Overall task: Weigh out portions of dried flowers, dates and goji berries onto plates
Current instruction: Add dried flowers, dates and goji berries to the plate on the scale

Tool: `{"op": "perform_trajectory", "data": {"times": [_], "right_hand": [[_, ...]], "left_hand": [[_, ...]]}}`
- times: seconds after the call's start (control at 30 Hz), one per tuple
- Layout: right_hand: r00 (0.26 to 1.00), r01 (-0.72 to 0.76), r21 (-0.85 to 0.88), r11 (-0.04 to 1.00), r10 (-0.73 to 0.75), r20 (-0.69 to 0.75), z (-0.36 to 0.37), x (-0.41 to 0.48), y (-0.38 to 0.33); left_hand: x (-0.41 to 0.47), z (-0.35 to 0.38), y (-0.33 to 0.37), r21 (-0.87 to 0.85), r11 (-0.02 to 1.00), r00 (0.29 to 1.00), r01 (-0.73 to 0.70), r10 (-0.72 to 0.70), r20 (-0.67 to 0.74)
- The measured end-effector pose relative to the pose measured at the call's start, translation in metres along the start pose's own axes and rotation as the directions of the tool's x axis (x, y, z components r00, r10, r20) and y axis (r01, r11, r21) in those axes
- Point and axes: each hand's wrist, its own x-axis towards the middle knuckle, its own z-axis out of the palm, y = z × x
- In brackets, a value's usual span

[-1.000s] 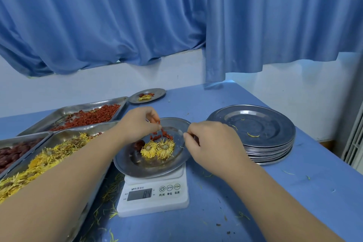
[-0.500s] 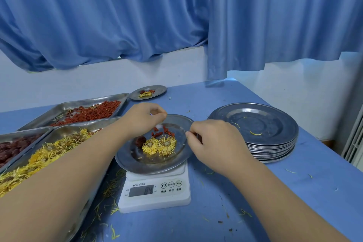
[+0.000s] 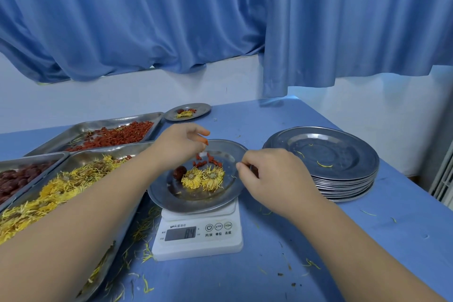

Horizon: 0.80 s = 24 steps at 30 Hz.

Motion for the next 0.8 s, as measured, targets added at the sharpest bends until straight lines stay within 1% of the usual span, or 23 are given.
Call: {"op": "perform_trajectory", "data": {"times": [0.1,0.2,0.23,0.33,0.4,0.43,0.57,0.67,0.73,0.8], "right_hand": [[1.0,-0.005,0.006,1.0,0.005,0.0,0.0,0.0,0.001],[1.0,0.0,0.025,1.0,0.0,-0.01,0.001,0.0,0.0],[1.0,0.003,0.033,0.999,-0.002,-0.015,0.002,0.0,-0.001],[1.0,0.003,0.044,0.999,-0.002,-0.013,0.004,0.0,-0.002],[1.0,-0.008,0.044,0.999,0.008,-0.008,0.005,-0.001,-0.001],[1.0,-0.019,0.044,0.999,0.019,-0.007,0.006,-0.001,0.0],[0.992,-0.123,0.109,0.986,0.124,-0.002,0.01,-0.001,0.003],[0.974,-0.226,0.188,0.956,0.223,0.038,0.015,0.0,0.003],[0.965,-0.262,0.209,0.942,0.258,0.048,0.019,0.0,0.002],[0.951,-0.308,0.219,0.926,0.298,0.08,0.023,-0.002,0.0]], "left_hand": [[-0.006,-0.003,-0.004,-0.115,0.992,0.999,0.047,-0.045,0.025],[-0.013,-0.009,-0.009,-0.353,0.925,0.989,0.142,-0.116,0.093],[-0.015,-0.011,-0.009,-0.395,0.904,0.985,0.162,-0.125,0.119],[-0.02,-0.016,-0.007,-0.437,0.882,0.982,0.177,-0.127,0.142],[-0.024,-0.018,-0.003,-0.485,0.859,0.985,0.165,-0.124,0.117],[-0.026,-0.02,-0.002,-0.532,0.832,0.987,0.157,-0.122,0.102],[-0.041,-0.025,-0.007,-0.753,0.645,0.991,0.13,-0.114,0.074],[-0.055,-0.03,-0.023,-0.848,0.513,0.989,0.135,-0.118,0.086],[-0.063,-0.034,-0.035,-0.892,0.431,0.988,0.135,-0.131,0.087],[-0.071,-0.035,-0.047,-0.939,0.321,0.987,0.123,-0.142,0.08]]}}
